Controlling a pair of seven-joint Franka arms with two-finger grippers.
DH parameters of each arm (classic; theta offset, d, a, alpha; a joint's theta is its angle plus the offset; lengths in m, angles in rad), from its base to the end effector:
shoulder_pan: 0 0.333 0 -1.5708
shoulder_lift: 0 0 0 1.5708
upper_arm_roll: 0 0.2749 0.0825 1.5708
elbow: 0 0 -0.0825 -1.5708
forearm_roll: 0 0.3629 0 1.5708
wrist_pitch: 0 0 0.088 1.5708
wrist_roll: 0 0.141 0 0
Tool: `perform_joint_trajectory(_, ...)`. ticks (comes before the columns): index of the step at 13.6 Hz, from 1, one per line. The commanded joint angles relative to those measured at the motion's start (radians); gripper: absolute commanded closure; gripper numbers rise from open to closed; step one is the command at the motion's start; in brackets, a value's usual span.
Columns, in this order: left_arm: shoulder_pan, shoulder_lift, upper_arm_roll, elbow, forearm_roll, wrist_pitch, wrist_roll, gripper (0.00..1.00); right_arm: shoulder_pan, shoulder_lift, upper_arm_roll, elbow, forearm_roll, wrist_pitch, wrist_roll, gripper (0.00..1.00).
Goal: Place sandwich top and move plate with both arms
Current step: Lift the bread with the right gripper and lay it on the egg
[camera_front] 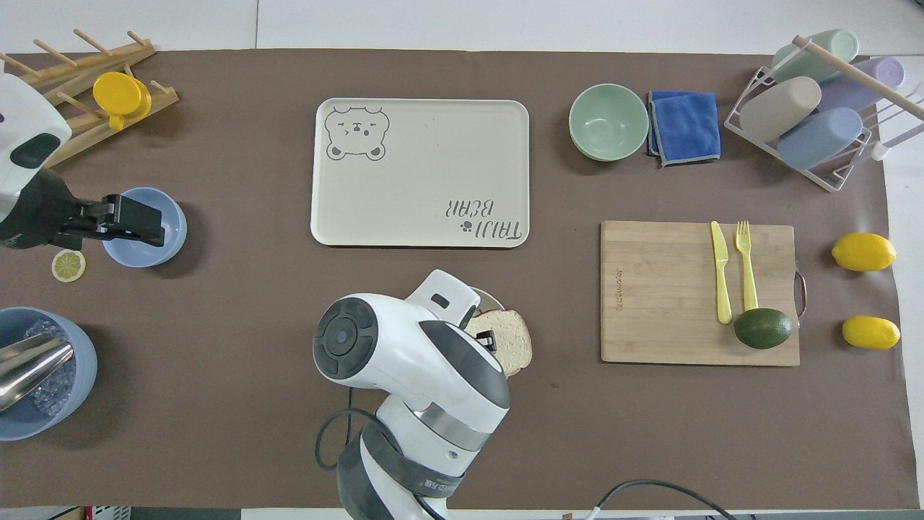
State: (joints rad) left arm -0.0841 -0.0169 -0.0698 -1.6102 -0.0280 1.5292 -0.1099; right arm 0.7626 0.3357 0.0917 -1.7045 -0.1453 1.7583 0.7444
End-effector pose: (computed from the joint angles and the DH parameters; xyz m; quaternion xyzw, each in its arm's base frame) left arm 0.5145 -0.0841 0.5373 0.9992 -0.0221 -0.0335 0.0091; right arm 0.3930 0.4206 0.3163 0.9858 0.0772 -0.0587 0.1371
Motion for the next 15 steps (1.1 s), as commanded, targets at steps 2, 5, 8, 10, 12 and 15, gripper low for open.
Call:
perform_joint_trajectory(2, 0.014, -0.02, -0.007, -0.014, 0.005, -0.012, 0.007, 0.0, -0.005, 0.025, 0.011, -0.015, 0.036, 0.088, 0.062, 1.0)
perform_joint_trajectory(5, 0.014, -0.02, -0.007, -0.013, 0.005, -0.011, 0.007, 0.0, -0.006, 0.016, 0.014, -0.072, 0.036, 0.154, 0.07, 1.0)
perform_joint_trajectory(8, 0.014, -0.018, -0.007, -0.014, 0.005, -0.011, 0.007, 0.0, -0.008, 0.013, 0.014, -0.11, 0.071, 0.236, 0.073, 0.91)
perform_joint_trajectory(10, 0.014, -0.02, -0.007, -0.014, 0.005, -0.012, 0.007, 0.0, -0.011, 0.013, 0.014, -0.103, 0.095, 0.245, 0.073, 0.54)
perform_joint_trajectory(12, 0.014, -0.02, -0.007, -0.014, 0.005, -0.011, 0.007, 0.0, -0.019, -0.007, 0.013, -0.095, 0.096, 0.245, 0.072, 0.17)
perform_joint_trajectory(15, 0.014, -0.018, -0.007, -0.013, 0.005, -0.011, 0.007, 0.0, -0.136, -0.125, 0.013, -0.095, 0.096, 0.202, -0.006, 0.0)
